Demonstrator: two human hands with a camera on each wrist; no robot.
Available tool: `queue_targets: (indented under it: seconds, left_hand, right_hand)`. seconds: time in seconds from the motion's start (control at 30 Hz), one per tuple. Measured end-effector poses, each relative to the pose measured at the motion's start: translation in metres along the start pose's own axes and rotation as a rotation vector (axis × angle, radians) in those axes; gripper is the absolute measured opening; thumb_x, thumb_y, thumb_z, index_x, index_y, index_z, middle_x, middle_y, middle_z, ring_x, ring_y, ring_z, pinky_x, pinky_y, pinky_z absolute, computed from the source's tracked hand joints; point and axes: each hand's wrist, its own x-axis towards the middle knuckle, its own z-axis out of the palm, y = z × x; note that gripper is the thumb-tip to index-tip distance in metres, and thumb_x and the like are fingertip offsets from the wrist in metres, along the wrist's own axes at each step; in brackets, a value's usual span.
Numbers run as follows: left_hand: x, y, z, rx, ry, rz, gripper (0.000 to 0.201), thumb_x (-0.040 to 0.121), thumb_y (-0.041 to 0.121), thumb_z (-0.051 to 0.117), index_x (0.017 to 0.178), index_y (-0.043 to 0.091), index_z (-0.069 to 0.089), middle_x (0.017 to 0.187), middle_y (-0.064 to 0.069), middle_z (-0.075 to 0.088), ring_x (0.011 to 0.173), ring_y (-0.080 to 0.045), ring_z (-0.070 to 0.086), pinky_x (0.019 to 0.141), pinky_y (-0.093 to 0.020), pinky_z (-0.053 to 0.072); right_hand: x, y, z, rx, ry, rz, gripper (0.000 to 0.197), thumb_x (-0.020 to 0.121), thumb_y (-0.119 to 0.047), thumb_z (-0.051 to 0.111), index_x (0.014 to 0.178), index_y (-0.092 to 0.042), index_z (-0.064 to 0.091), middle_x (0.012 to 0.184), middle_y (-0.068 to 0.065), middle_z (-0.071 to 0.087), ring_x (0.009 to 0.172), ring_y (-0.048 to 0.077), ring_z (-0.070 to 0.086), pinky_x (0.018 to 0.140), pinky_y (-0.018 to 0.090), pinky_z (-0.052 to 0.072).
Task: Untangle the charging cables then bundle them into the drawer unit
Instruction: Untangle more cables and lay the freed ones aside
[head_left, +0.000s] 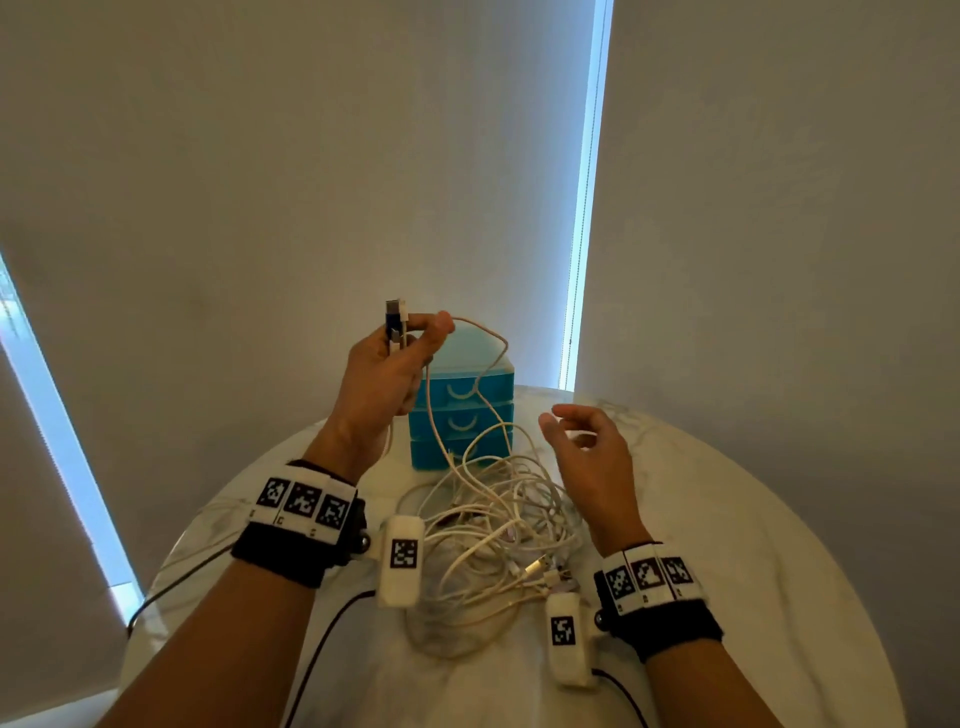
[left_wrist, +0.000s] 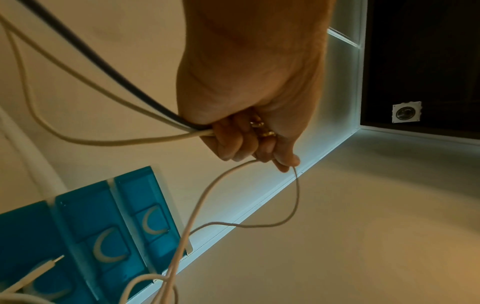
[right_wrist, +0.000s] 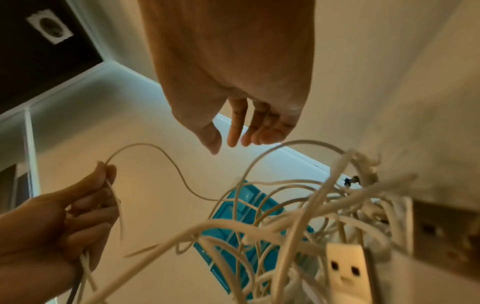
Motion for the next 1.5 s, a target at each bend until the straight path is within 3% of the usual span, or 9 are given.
queue_targets:
  seconds: [0.1, 0.23, 0.4, 0.5, 0.67, 0.87, 1.3, 1.4, 1.5]
  left_hand:
    - [-0.007, 0.001, 0.002, -0.008, -0.052, 0.010, 0.038, 0.102, 0.045, 0.070, 0.123, 0.014, 0.075, 0.063, 0.006, 0.036, 0.053, -0.010, 0.026, 0.045, -0.022, 0.026]
    - [-0.007, -0.004, 0.003, -0.052, -0.064, -0.022, 0.037, 0.104, 0.046, 0.068, 0.122, 0.015, 0.073, 0.068, 0.005, 0.035, 0.055, -0.012, 0.024, 0.045, -0.023, 0.025]
    - [-0.011, -0.014, 0.008, -0.144, -0.082, -0.060, 0.035, 0.100, 0.048, 0.067, 0.117, 0.017, 0.071, 0.072, 0.003, 0.036, 0.056, -0.011, 0.023, 0.049, -0.028, 0.016]
    - [-0.017, -0.024, 0.010, -0.180, -0.079, -0.082, 0.025, 0.104, 0.043, 0.065, 0.111, 0.020, 0.072, 0.071, 0.004, 0.035, 0.053, -0.010, 0.023, 0.046, -0.025, 0.017]
    - [-0.029, -0.054, -0.002, -0.235, -0.042, -0.153, 0.027, 0.110, 0.041, 0.057, 0.116, 0.016, 0.066, 0.072, 0.004, 0.038, 0.052, -0.007, 0.026, 0.044, -0.021, 0.019]
    - [-0.033, -0.080, -0.018, -0.198, 0.039, -0.237, 0.036, 0.108, 0.048, 0.058, 0.120, 0.016, 0.067, 0.072, 0.007, 0.045, 0.052, -0.006, 0.026, 0.042, -0.020, 0.020]
    - [-0.037, -0.085, -0.018, -0.131, 0.135, -0.272, 0.041, 0.103, 0.047, 0.066, 0.118, 0.009, 0.073, 0.084, 0.001, 0.064, 0.050, -0.007, 0.030, 0.045, -0.023, 0.021]
    - [-0.038, -0.078, -0.019, -0.168, 0.118, -0.219, 0.040, 0.102, 0.048, 0.067, 0.118, 0.011, 0.072, 0.085, 0.001, 0.062, 0.050, -0.007, 0.027, 0.044, -0.023, 0.019]
    - [-0.040, -0.067, -0.019, -0.224, 0.026, -0.158, 0.033, 0.100, 0.047, 0.066, 0.114, 0.018, 0.073, 0.088, 0.001, 0.064, 0.049, -0.008, 0.025, 0.046, -0.026, 0.016]
  right_hand:
    - [-0.003, 0.005, 0.009, -0.009, -0.175, 0.098, 0.022, 0.107, -0.042, 0.062, 0.121, -0.027, 0.072, 0.119, -0.009, 0.074, 0.111, 0.008, 0.069, 0.092, 0.032, 0.059]
    - [-0.004, 0.015, 0.010, 0.092, -0.161, 0.184, 0.018, 0.109, -0.024, 0.061, 0.114, -0.018, 0.077, 0.107, 0.005, 0.082, 0.091, 0.013, 0.079, 0.065, 0.023, 0.060]
    - [-0.004, 0.019, 0.002, -0.086, -0.399, 0.121, 0.037, 0.097, -0.024, 0.079, 0.134, -0.022, 0.071, 0.120, -0.008, 0.074, 0.088, 0.002, 0.077, 0.076, 0.017, 0.062]
    - [-0.007, 0.020, 0.005, -0.129, -0.519, 0.126, 0.038, 0.097, -0.029, 0.079, 0.134, -0.022, 0.074, 0.117, -0.004, 0.079, 0.096, 0.009, 0.078, 0.083, 0.023, 0.064]
    - [0.000, 0.018, 0.003, 0.052, -0.218, 0.095, 0.015, 0.096, -0.033, 0.081, 0.101, -0.019, 0.084, 0.097, -0.004, 0.083, 0.096, 0.019, 0.079, 0.074, 0.029, 0.065]
    - [0.000, -0.012, -0.001, 0.100, -0.046, -0.003, 0.015, 0.098, -0.040, 0.077, 0.107, -0.029, 0.080, 0.098, -0.009, 0.077, 0.072, 0.005, 0.074, 0.061, 0.018, 0.055]
    - [0.004, -0.017, -0.019, 0.152, -0.023, 0.093, 0.018, 0.109, -0.034, 0.062, 0.117, -0.020, 0.068, 0.095, 0.000, 0.083, 0.094, 0.009, 0.079, 0.099, 0.043, 0.056]
    - [-0.002, -0.031, -0.019, 0.229, -0.083, 0.052, 0.021, 0.107, -0.029, 0.066, 0.126, -0.020, 0.065, 0.106, 0.003, 0.083, 0.104, 0.024, 0.079, 0.086, 0.035, 0.060]
    - [-0.019, -0.049, -0.004, 0.249, -0.327, 0.114, 0.053, 0.100, -0.027, 0.075, 0.145, -0.029, 0.048, 0.114, 0.004, 0.082, 0.088, 0.027, 0.080, 0.059, 0.028, 0.057]
